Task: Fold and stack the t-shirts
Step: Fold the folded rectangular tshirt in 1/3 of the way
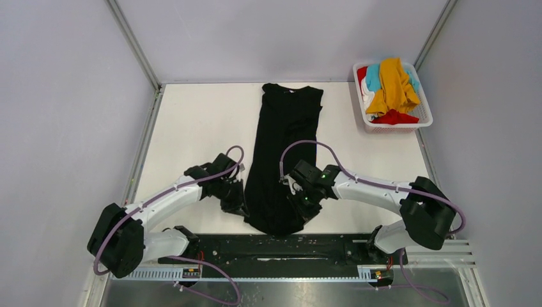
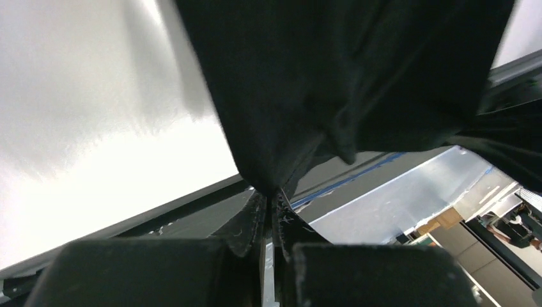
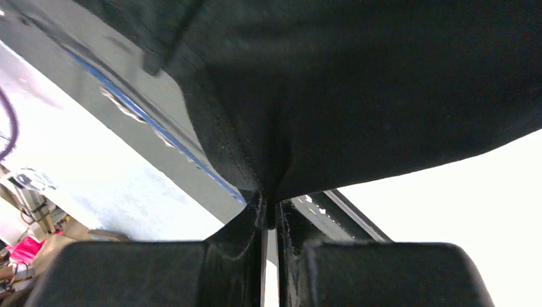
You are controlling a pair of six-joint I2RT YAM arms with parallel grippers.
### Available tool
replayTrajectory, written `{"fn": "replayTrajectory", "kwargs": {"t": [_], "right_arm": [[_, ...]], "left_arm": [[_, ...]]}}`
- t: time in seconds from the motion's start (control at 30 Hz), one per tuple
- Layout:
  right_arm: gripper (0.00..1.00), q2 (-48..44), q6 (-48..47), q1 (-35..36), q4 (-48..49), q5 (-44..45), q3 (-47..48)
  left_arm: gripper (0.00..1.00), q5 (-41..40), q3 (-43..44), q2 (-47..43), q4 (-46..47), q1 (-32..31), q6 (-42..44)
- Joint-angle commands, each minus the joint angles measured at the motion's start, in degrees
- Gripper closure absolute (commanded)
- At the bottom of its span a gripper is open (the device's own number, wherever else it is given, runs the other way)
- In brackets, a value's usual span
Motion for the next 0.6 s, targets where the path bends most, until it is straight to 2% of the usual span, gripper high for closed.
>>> {"fn": "replayTrajectory", "kwargs": {"t": [0.0, 0.2, 0.4, 0.57], "right_arm": [[1.0, -1.9, -1.8, -2.7, -3.0, 2.4, 7.2], [1.0, -1.5, -4.2, -12.4, 0.2, 6.9, 12.8], [1.0, 3.6, -6.8, -18.4, 2.1, 11.2, 19.3], [1.0, 7.3, -3.5, -25.3, 6.2, 12.3, 23.3]], "left_arm": [[1.0, -0.6, 8.7, 0.4, 1.1, 0.3, 3.3], [1.0, -7.2, 20.5, 10.1, 4.5, 3.7, 4.6], [1.0, -8.8, 32.0, 22.6, 9.4, 8.1, 2.4], [1.0, -10.8, 44.0, 32.0, 9.9, 9.8, 1.7]]}}
